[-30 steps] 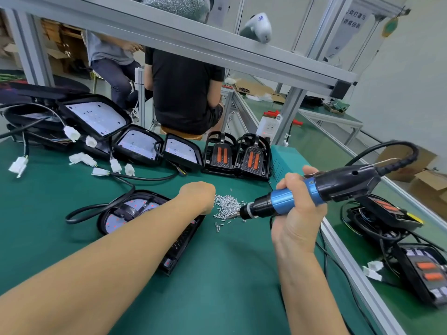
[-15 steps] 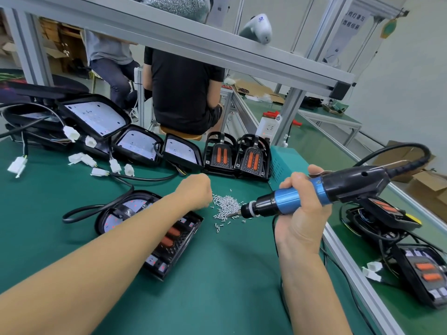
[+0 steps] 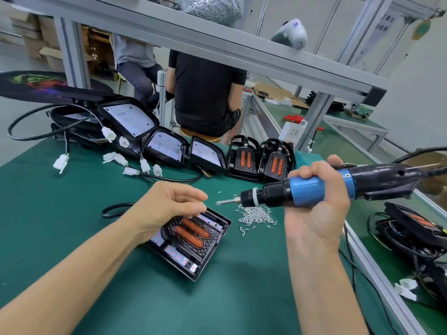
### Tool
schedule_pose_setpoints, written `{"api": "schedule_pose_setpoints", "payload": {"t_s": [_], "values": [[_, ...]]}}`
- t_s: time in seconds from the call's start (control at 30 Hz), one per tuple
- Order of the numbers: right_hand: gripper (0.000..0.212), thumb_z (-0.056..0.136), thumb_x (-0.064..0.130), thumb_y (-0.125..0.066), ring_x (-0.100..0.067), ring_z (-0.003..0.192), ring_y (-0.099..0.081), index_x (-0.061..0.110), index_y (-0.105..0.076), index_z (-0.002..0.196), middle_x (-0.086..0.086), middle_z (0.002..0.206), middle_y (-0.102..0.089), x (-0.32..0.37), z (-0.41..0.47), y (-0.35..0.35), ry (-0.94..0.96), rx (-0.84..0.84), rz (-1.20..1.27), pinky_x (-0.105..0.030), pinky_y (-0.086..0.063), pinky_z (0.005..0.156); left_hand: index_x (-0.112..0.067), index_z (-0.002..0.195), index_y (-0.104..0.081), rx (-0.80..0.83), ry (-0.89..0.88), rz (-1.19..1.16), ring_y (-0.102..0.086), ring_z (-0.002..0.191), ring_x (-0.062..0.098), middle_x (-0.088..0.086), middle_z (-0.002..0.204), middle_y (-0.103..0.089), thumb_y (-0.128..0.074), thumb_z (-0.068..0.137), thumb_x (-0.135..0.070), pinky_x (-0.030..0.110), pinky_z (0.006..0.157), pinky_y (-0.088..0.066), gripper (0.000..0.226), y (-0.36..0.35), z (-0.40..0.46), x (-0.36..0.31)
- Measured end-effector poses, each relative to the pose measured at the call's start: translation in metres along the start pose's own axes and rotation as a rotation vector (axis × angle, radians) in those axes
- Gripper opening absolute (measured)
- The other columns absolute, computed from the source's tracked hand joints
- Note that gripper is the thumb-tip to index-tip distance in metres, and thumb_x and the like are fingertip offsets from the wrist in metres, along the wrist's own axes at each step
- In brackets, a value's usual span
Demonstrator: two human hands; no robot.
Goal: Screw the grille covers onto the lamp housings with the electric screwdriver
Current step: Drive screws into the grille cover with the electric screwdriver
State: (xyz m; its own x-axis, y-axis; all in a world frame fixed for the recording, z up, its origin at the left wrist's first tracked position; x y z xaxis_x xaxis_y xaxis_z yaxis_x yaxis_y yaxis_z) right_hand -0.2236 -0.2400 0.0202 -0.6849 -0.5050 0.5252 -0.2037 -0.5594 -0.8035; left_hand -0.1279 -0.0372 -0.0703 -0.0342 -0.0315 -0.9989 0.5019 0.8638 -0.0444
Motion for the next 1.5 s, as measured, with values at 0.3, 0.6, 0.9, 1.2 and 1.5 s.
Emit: {"api": "schedule_pose_setpoints", "payload": {"t_s": [0.3,0.6,0.9,1.2,1.5], "values": [[0.03,0.087,-0.009,-0.048,-0.008,0.053,-0.051,0.02,-0.056,0.086,0.006,0.059,-0.052,-0.013,-0.011,-0.016,-0.043,0.027,-0.034,-0.021,-0.048,0.063,-0.018,0.072,-0.077,-0.026,-0.086,0.025,-0.065,0.069,0.015,0.008,0.075,-0.073,-0.073,0.073,0.003,0.031,0.077,-0.052,0.021,0.002,-0.013,-0.005],[0.026,0.076,-0.002,-0.057,-0.008,0.054,-0.052,0.02,-0.056,0.089,0.006,0.067,-0.05,-0.016,-0.013,-0.016,-0.039,0.072,-0.035,-0.023,-0.049,0.064,-0.02,0.072,-0.077,-0.049,-0.092,0.005,-0.064,0.069,0.017,0.006,0.074,-0.073,-0.073,0.073,0.002,0.04,0.082,-0.049,0.022,-0.003,-0.015,-0.004],[0.029,0.073,0.0,-0.059,-0.012,0.058,-0.051,0.019,-0.054,0.095,0.005,0.061,-0.05,-0.014,-0.008,0.004,0.039,0.081,-0.237,-0.025,-0.047,0.065,-0.018,0.076,-0.07,-0.062,-0.07,0.208,-0.07,0.074,0.04,0.003,0.073,-0.064,-0.065,0.086,-0.014,0.06,0.073,-0.054,0.012,-0.002,-0.009,0.011],[0.026,0.072,0.0,-0.058,-0.018,0.063,-0.049,0.015,-0.051,0.092,0.005,0.059,-0.054,-0.03,-0.009,0.019,0.097,0.062,-0.409,-0.029,-0.041,0.067,-0.031,0.075,-0.067,-0.227,-0.222,0.608,-0.064,0.08,0.017,-0.007,0.081,-0.066,-0.063,0.086,-0.029,0.043,0.075,-0.053,0.012,-0.011,-0.001,0.013],[0.031,0.072,-0.001,-0.06,-0.014,0.06,-0.051,0.028,-0.061,0.063,0.002,0.061,-0.053,-0.032,-0.009,0.013,0.083,0.156,-0.428,-0.022,-0.047,0.059,-0.039,0.072,-0.061,-0.207,-0.226,0.636,-0.064,0.075,0.01,-0.01,0.077,-0.065,-0.062,0.087,-0.025,0.041,0.072,-0.055,0.02,-0.012,-0.001,0.017]]}}
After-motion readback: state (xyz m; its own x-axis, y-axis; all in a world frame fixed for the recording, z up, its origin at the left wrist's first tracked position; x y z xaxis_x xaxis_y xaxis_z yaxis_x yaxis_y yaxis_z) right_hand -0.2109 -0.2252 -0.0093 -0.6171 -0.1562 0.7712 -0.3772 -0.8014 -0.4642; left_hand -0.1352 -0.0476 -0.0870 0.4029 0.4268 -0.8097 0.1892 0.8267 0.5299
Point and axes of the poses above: each hand's wrist, its own z-axis towards the middle knuckle, its own y-axis out of the back of the hand, x = y × z, the point moved 6 cm from there along z, towards the middle knuckle
